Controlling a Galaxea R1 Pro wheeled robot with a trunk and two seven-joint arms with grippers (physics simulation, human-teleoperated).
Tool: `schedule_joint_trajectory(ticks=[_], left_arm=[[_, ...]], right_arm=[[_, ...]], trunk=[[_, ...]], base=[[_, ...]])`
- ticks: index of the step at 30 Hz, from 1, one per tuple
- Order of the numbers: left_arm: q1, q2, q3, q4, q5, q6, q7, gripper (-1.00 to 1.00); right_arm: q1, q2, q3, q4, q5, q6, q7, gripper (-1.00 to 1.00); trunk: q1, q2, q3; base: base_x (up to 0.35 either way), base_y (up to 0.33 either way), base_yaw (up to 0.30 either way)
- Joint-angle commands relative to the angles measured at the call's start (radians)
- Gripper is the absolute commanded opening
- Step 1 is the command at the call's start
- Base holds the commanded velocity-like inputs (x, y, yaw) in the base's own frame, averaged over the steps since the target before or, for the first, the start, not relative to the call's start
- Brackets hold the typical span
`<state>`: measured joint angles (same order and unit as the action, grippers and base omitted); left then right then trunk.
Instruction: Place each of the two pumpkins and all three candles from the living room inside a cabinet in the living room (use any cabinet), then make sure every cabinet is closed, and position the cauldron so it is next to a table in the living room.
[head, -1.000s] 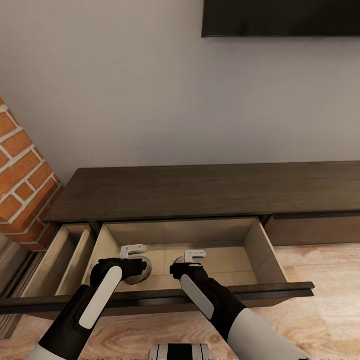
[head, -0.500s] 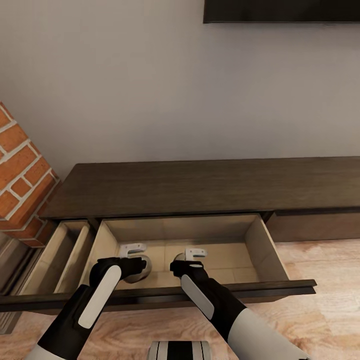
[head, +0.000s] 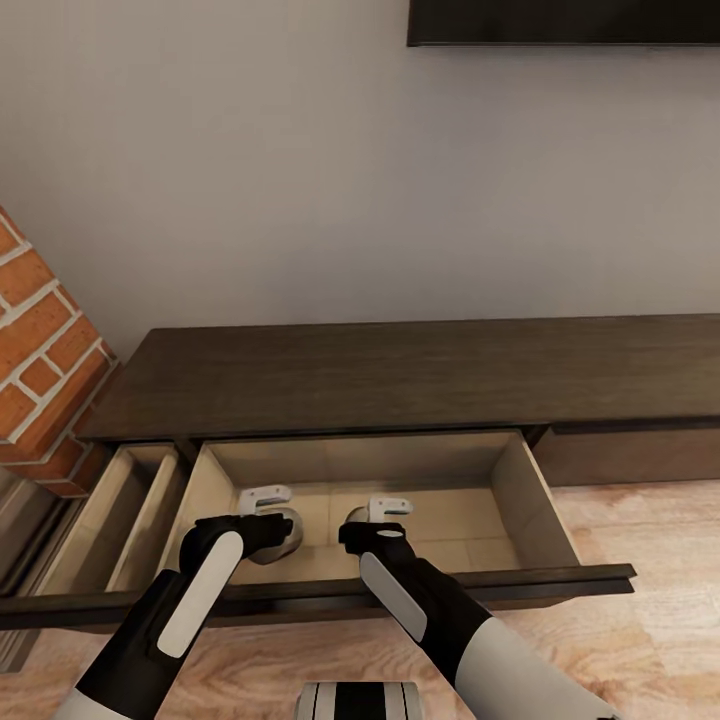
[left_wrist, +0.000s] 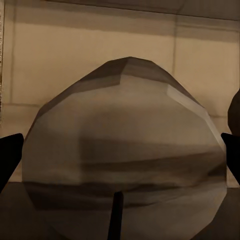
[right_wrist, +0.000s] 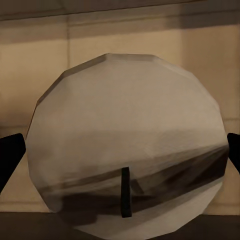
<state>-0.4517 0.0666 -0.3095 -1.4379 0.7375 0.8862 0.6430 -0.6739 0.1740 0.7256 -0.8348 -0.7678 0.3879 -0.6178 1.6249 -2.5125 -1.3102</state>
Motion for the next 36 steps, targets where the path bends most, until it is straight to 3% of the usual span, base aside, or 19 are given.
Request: schedule_joint_trajectory(ticks=[1, 9, 16, 30, 31, 32, 36], left_arm=[[-0.001, 0.001, -0.002, -0.001, 0.01, 0.0, 0.01, -1.0], [-0.001, 0.001, -0.005, -0.001, 0.011, 0.0, 0.01, -1.0], [-0.001, 0.001, 0.002, -0.001, 0.011, 0.0, 0.01, -1.0], [-0.001, 0.001, 0.004, -0.003, 0.012, 0.002, 0.009, -1.0], [-0.001, 0.001, 0.004, -0.004, 0.011, 0.001, 0.009, 1.0], [-0.001, 0.001, 0.005, -0.005, 0.011, 0.001, 0.009, 1.0], [-0.001, 0.001, 0.006, -0.005, 0.011, 0.002, 0.01, 1.0]], right_arm=[[-0.001, -0.001, 0.003, -0.001, -0.007, 0.002, -0.008, -1.0], [-0.001, -0.001, 0.003, -0.001, -0.007, -0.004, -0.008, -1.0], [-0.001, 0.0, 0.003, -0.001, -0.007, -0.004, -0.008, -1.0], [-0.001, 0.0, 0.003, -0.001, -0.008, -0.004, -0.008, -1.0], [-0.001, 0.0, 0.003, -0.001, -0.008, -0.004, -0.008, -1.0], [-0.001, 0.0, 0.003, -0.001, -0.008, -0.004, -0.008, 1.0], [-0.001, 0.0, 0.003, -0.001, -0.008, -0.004, -0.008, 1.0]], trunk=[[0.0, 0.0, -0.001], [0.0, 0.0, -0.001], [0.001, -0.001, -0.012], [0.001, -0.001, -0.012], [0.001, -0.001, -0.012], [0.001, -0.001, -0.012], [0.001, -0.001, -0.012]], base=[[0.007, 0.0, 0.0], [0.187, 0.0, 0.0], [0.015, 0.0, 0.0], [0.0, 0.0, 0.0], [0.0, 0.0, 0.0], [0.0, 0.0, 0.0], [0.0, 0.0, 0.0]])
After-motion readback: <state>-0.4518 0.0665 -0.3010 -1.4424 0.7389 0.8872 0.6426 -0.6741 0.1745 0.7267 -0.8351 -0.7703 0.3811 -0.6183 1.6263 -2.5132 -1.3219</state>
